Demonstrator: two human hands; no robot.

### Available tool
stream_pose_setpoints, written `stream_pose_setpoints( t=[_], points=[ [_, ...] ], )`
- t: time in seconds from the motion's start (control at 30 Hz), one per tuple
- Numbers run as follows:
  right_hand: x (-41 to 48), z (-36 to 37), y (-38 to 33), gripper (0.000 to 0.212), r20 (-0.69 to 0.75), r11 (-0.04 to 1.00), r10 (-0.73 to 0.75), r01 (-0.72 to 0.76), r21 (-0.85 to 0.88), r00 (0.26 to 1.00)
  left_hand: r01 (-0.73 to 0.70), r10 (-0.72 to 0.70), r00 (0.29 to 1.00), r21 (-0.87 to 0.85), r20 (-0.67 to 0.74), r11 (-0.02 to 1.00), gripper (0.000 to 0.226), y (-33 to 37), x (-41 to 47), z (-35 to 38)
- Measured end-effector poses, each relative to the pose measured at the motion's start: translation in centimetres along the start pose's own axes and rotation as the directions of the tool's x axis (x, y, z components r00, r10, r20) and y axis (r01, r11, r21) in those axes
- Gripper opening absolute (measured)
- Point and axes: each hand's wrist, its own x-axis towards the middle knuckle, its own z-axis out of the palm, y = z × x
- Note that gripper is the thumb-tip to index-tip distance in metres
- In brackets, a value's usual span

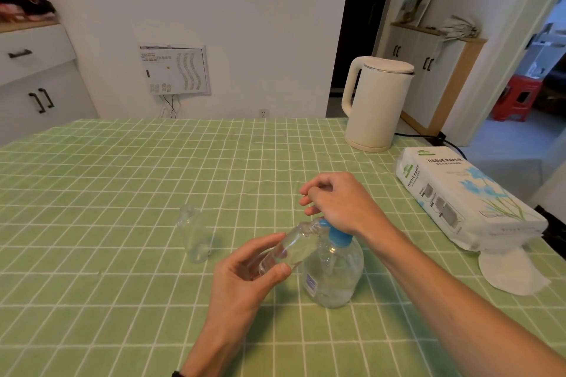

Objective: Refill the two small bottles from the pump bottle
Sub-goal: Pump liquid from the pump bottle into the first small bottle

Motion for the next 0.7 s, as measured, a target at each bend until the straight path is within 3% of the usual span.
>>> stream_pose_setpoints(
  t=[0.7],
  points=[
    [-0.06, -0.01, -0.06, 0.02, 0.009, 1.0, 0.001, -0.001, 0.013, 1.0, -0.009, 0.009, 1.0, 0.028, 0.002, 1.0, 0.052, 0.0, -0.01, -0.01]
  ],
)
